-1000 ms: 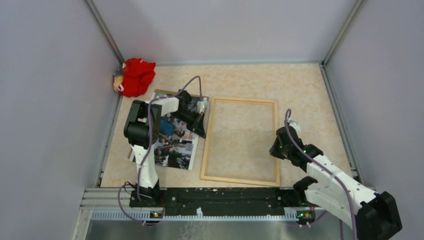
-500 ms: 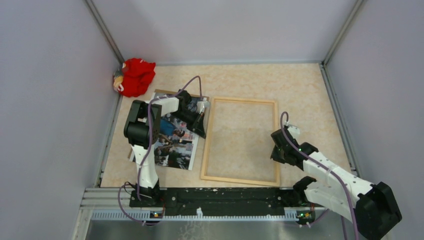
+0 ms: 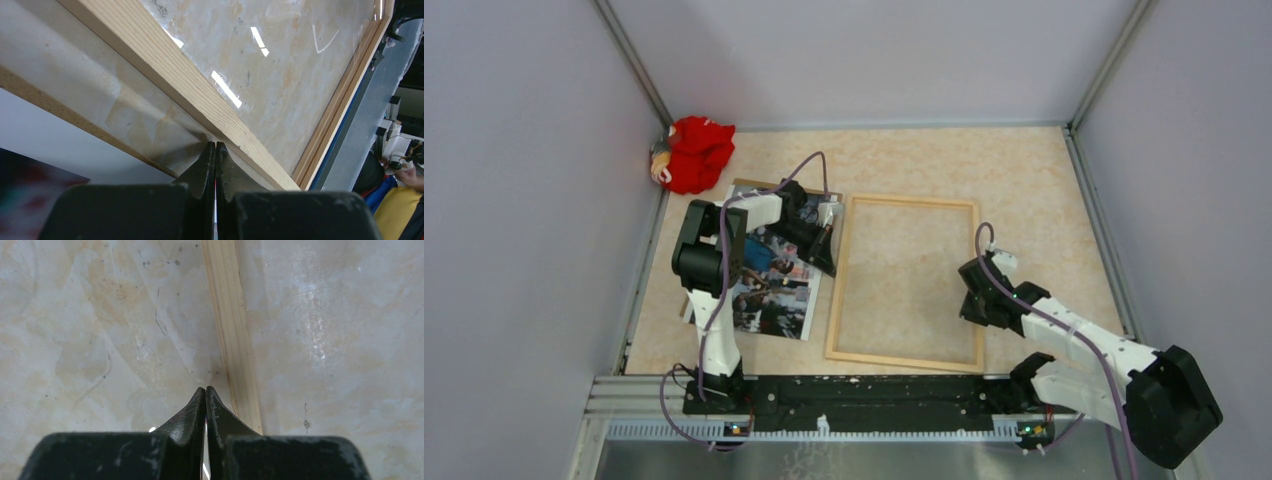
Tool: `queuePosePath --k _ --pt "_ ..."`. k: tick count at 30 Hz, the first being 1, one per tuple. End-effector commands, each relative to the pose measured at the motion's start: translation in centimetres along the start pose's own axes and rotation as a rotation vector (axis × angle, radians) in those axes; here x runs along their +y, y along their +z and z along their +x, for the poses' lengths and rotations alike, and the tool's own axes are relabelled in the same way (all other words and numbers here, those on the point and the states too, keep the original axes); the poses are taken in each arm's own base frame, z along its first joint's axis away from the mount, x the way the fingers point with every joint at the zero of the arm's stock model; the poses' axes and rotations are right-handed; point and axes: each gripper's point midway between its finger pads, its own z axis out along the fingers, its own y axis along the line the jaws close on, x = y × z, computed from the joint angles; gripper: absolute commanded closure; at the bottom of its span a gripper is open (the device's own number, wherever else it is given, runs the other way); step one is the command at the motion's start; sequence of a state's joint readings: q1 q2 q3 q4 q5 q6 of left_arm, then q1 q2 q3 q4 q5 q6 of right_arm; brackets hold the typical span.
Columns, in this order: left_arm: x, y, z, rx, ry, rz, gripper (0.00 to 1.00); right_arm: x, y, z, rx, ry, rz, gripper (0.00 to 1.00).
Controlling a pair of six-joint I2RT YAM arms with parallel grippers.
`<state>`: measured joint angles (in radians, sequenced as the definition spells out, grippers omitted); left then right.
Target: Put the photo into the frame
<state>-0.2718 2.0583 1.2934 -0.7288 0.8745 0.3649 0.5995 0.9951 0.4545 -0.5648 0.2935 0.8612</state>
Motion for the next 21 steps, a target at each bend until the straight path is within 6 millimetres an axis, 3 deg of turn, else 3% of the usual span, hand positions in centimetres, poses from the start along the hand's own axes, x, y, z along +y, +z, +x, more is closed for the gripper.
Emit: queuePosePath --k 1,15,18,21 --pt "2.8 0.7 0.4 0.027 0.050 -0.086 1.00 -1.8 0.1 0.4 -0.001 -0.025 0.093 1.00" --pt "2.9 0.6 0.3 0.020 0.053 -0.082 1.00 -2.4 1.0 1.0 0.032 -0.046 0.151 1.00" --pt "2.8 0.5 0.3 0.018 0.055 -0.080 1.00 -1.3 0.3 -0.3 0.001 -0.051 0.119 1.00" --pt "2.7 0.4 0.2 0.015 0.055 -0.081 1.00 1.3 -1.7 -4.1 -0.096 -0.049 0.050 0.96"
